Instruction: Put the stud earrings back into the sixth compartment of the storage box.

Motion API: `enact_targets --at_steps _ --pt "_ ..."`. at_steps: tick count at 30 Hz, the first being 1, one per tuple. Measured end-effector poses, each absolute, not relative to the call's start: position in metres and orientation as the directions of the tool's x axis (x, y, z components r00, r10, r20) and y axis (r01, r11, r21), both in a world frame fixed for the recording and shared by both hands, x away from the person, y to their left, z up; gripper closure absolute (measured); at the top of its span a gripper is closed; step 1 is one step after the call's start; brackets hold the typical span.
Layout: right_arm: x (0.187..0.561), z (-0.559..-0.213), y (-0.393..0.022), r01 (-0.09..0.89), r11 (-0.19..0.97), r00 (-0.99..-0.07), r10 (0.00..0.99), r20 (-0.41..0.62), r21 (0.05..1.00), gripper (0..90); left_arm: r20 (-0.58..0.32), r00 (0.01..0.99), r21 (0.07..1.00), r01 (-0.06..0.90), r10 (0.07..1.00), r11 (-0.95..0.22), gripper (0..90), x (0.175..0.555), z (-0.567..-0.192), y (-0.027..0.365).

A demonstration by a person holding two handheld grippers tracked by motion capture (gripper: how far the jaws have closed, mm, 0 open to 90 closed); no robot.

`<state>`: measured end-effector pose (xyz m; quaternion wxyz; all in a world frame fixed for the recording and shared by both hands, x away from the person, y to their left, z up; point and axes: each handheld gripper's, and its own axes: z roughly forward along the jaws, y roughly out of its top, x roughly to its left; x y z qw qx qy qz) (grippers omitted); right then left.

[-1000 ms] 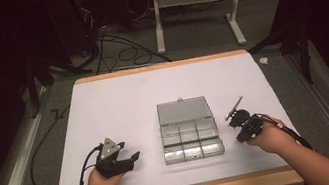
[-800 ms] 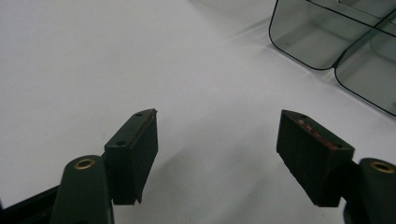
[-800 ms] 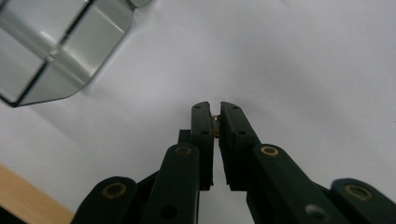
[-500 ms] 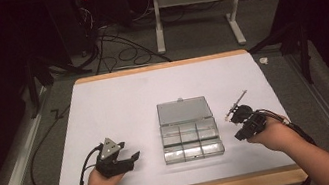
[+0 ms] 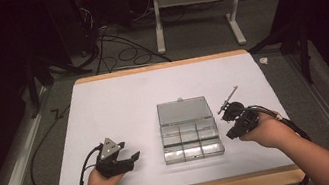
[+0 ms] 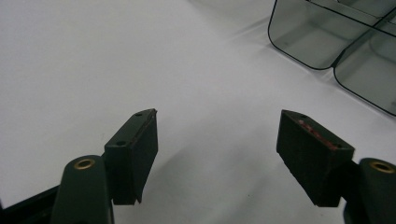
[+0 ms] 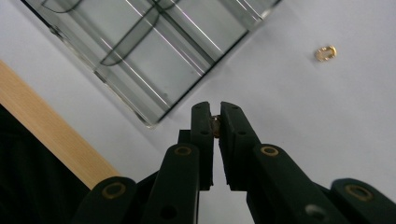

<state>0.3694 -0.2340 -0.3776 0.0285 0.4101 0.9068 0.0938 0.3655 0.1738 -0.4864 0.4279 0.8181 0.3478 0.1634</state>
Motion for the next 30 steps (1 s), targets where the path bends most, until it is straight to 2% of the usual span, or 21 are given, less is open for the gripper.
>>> enact_targets --at_steps 12,20,30 --pt "0.369 -0.379 -0.207 0.701 0.686 -0.706 0.707 0.049 0.198 85.6 -0.036 0.706 0.810 0.435 0.707 -0.393 30.0 0.366 -0.486 0.174" --pt "0.375 -0.391 -0.192 0.667 0.721 -0.739 0.672 0.049 0.188 85.5 -0.037 0.708 0.810 0.435 0.706 -0.394 30.0 0.366 -0.486 0.174" --pt "0.381 -0.412 -0.180 0.673 0.724 -0.738 0.672 0.061 0.154 85.4 -0.038 0.708 0.811 0.434 0.705 -0.392 29.9 0.366 -0.486 0.175"
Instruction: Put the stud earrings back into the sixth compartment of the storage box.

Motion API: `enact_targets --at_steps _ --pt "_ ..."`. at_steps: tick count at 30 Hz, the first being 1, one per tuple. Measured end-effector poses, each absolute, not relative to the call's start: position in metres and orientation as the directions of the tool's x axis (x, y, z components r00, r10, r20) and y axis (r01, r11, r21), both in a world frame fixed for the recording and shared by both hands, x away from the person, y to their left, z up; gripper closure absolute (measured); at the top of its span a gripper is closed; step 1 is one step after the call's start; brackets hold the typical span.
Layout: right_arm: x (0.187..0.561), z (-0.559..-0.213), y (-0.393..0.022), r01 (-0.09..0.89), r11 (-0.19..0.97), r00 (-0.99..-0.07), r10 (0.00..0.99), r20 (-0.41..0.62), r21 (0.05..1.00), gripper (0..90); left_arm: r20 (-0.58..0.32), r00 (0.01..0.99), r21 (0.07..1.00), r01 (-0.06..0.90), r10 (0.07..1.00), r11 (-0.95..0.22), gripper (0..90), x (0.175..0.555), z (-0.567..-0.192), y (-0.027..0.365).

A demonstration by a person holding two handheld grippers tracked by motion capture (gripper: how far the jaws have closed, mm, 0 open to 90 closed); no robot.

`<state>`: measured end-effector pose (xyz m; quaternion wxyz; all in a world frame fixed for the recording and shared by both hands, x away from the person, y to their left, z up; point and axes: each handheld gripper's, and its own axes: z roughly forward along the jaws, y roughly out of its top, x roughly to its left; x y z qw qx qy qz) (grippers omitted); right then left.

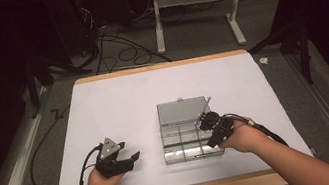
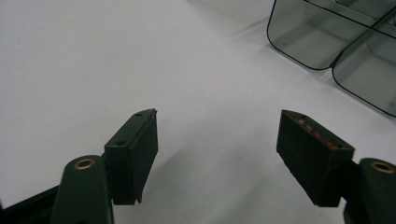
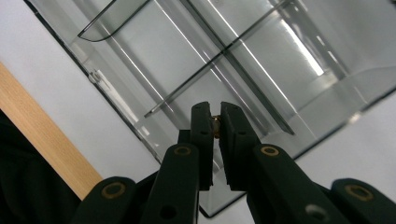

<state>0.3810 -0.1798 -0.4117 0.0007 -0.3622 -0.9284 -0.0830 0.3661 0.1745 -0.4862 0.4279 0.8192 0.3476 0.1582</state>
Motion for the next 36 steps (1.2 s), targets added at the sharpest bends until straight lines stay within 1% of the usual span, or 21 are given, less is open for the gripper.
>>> enact_targets --at_steps 3,4,7,12,15,17,24,25,32,36 --pt "0.381 -0.419 -0.175 0.677 0.722 -0.735 0.675 0.069 0.140 85.4 -0.039 0.709 0.810 0.435 0.704 -0.393 30.0 0.366 -0.486 0.175" --pt "0.382 -0.422 -0.175 0.659 0.740 -0.751 0.657 0.063 0.139 85.4 -0.038 0.709 0.810 0.435 0.704 -0.393 30.0 0.366 -0.486 0.175" --pt "0.381 -0.427 -0.173 0.670 0.731 -0.741 0.668 0.068 0.127 85.4 -0.039 0.709 0.811 0.434 0.704 -0.393 29.9 0.366 -0.486 0.175" --pt "0.382 -0.432 -0.173 0.662 0.739 -0.749 0.660 0.067 0.127 85.1 -0.040 0.709 0.810 0.435 0.704 -0.392 29.9 0.366 -0.486 0.175" --pt "0.383 -0.433 -0.173 0.666 0.735 -0.745 0.664 0.065 0.131 81.5 -0.040 0.709 0.811 0.435 0.704 -0.392 29.9 0.366 -0.486 0.175" --pt "0.383 -0.432 -0.173 0.671 0.729 -0.740 0.669 0.069 0.136 80.6 -0.041 0.709 0.811 0.435 0.704 -0.390 29.9 0.366 -0.486 0.175" --pt "0.383 -0.410 -0.182 0.687 0.697 -0.723 0.685 0.091 0.204 79.7 -0.043 0.710 0.811 0.436 0.703 -0.391 29.9 0.366 -0.486 0.175" --pt "0.381 -0.405 -0.182 0.709 0.674 -0.701 0.706 0.100 0.207 79.7 -0.041 0.709 0.810 0.436 0.704 -0.392 29.9 0.366 -0.486 0.175" --pt "0.383 -0.381 -0.206 0.728 0.641 -0.672 0.737 0.069 0.243 79.7 -0.040 0.708 0.811 0.434 0.705 -0.391 29.9 0.366 -0.486 0.175" --pt "0.385 -0.379 -0.226 0.752 0.615 -0.640 0.768 0.037 0.239 79.7 -0.040 0.708 0.811 0.435 0.705 -0.390 30.0 0.366 -0.486 0.175"
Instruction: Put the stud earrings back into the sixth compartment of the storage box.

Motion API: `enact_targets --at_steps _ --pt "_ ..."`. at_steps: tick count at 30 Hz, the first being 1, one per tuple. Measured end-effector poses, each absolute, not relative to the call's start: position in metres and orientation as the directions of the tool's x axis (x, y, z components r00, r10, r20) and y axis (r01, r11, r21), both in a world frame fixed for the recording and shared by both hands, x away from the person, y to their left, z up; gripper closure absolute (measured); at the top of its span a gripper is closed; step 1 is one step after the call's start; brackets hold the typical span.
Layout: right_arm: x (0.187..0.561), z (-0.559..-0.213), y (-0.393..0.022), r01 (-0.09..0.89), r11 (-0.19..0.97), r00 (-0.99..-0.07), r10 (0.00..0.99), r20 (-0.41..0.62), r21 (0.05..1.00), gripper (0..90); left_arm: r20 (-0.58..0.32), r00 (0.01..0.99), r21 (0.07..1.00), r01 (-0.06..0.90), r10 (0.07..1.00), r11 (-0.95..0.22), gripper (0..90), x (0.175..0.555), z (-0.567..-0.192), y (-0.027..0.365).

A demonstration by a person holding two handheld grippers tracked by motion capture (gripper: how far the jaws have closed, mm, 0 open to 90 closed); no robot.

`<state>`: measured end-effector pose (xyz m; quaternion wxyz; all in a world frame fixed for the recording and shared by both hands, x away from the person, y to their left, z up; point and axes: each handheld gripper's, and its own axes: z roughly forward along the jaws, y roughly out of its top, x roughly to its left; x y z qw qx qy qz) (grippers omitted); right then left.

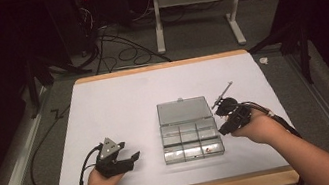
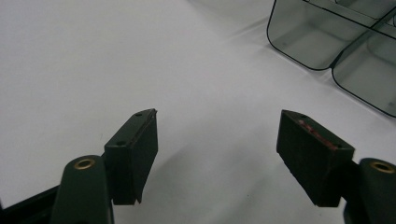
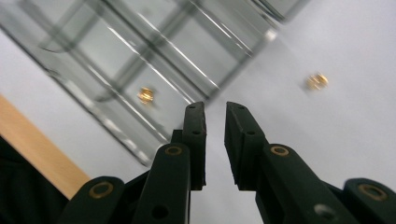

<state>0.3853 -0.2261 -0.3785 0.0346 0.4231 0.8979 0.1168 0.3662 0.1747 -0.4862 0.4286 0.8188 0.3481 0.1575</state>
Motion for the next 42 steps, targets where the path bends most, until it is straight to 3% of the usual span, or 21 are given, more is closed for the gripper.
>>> enact_targets --at_steps 12,31,35,42 --pt "0.400 -0.417 -0.270 0.829 0.515 -0.530 0.848 0.011 0.219 78.4 -0.041 0.710 0.809 0.437 0.703 -0.394 29.9 0.366 -0.486 0.174" --pt "0.442 -0.434 -0.267 0.852 0.454 -0.470 0.883 -0.002 0.260 75.2 -0.041 0.711 0.809 0.436 0.702 -0.394 30.0 0.366 -0.486 0.175" --pt "0.447 -0.437 -0.263 0.857 0.452 -0.464 0.886 -0.011 0.247 85.7 -0.043 0.713 0.810 0.435 0.700 -0.393 29.9 0.366 -0.486 0.175" --pt "0.442 -0.434 -0.260 0.845 0.483 -0.492 0.870 -0.018 0.229 87.3 -0.045 0.712 0.811 0.435 0.700 -0.391 29.9 0.366 -0.486 0.175"
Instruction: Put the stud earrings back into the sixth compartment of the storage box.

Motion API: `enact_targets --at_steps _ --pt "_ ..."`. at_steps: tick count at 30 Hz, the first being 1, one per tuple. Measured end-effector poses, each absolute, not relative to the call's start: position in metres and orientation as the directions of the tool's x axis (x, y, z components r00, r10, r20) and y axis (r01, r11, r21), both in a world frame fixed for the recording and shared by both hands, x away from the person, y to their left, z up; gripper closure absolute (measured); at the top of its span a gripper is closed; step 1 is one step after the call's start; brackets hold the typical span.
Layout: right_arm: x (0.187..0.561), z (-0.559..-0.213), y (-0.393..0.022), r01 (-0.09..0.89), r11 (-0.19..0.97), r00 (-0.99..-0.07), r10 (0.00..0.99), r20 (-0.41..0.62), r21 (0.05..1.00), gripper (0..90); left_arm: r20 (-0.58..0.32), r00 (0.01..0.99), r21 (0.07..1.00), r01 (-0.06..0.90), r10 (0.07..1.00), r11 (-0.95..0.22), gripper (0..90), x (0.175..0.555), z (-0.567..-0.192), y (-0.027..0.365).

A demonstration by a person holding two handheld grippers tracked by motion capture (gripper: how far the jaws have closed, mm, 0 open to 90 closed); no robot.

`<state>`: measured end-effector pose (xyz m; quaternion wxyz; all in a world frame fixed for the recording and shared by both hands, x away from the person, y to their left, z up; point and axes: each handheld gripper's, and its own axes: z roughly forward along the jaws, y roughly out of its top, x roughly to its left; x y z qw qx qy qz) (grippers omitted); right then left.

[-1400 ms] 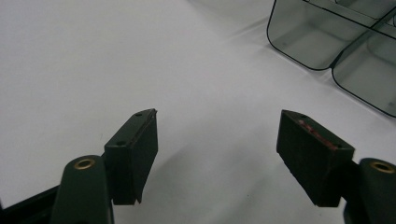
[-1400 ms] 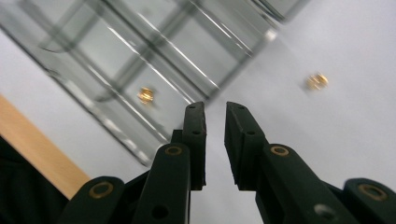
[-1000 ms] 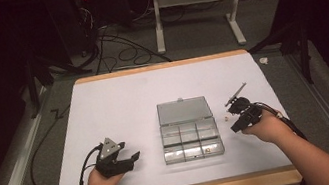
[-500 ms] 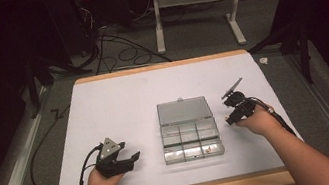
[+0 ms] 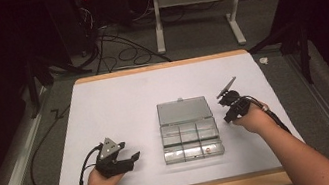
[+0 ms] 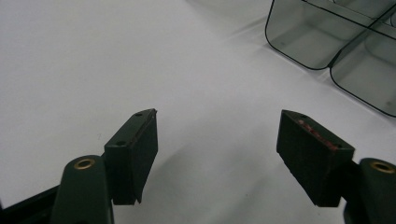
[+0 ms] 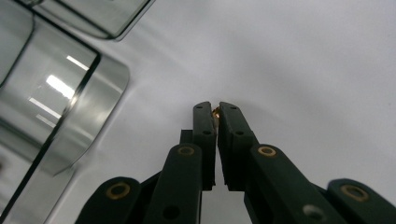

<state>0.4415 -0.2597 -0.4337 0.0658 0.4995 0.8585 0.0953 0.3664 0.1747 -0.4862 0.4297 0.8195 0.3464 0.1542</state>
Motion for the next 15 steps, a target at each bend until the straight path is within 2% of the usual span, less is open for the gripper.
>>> enact_targets --at_steps 15 --pt "0.401 -0.419 -0.269 0.833 0.505 -0.524 0.851 0.028 0.225 87.0 -0.040 0.712 0.809 0.435 0.702 -0.395 29.9 0.366 -0.486 0.174"
